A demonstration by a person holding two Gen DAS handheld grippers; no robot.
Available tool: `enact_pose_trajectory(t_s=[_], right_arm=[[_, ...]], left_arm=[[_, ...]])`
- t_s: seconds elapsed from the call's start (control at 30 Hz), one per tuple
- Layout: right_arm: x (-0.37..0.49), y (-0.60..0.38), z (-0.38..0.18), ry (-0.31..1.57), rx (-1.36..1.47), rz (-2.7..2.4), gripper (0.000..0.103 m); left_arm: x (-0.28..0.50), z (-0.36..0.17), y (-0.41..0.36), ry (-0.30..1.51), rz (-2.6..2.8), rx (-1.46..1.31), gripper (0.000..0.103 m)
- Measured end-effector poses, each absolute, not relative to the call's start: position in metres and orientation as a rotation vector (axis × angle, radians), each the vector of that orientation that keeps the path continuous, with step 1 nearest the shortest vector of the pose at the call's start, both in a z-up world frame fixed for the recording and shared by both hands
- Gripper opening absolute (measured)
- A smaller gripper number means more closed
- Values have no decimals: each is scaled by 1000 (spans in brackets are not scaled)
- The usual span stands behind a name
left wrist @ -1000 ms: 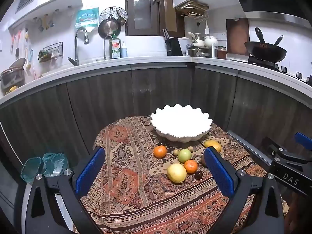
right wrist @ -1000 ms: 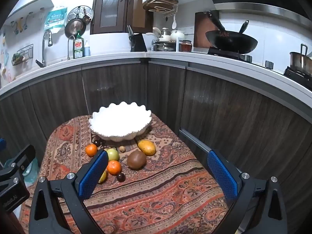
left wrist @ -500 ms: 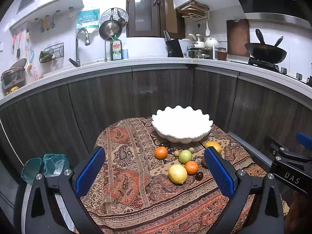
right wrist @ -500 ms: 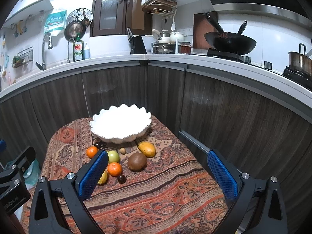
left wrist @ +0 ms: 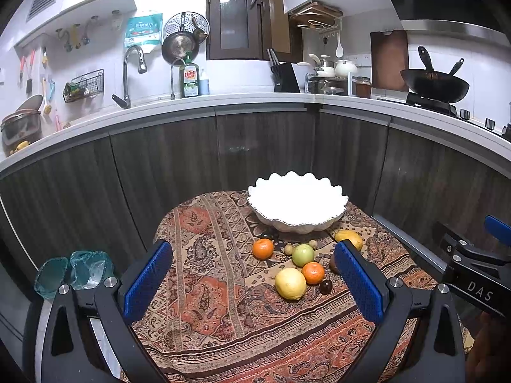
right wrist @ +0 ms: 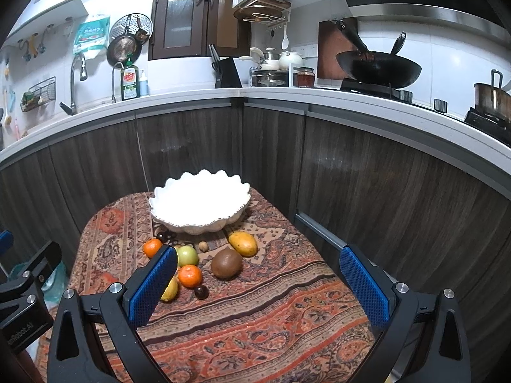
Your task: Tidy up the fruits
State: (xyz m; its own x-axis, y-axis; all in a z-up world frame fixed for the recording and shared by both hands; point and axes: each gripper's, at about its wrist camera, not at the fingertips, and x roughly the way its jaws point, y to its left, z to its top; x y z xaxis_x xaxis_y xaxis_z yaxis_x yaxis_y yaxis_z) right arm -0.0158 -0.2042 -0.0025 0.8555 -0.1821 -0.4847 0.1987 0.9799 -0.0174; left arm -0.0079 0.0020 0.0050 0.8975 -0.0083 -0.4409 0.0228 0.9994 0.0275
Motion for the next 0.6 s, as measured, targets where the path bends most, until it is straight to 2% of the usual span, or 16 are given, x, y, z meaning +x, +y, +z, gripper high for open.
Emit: enact_pose_trajectory(t_s=[0.6], right_arm=[[-16, -201, -3, 509, 34, -182, 103]], left_arm=[[-7, 3, 2, 463, -18, 31, 103]])
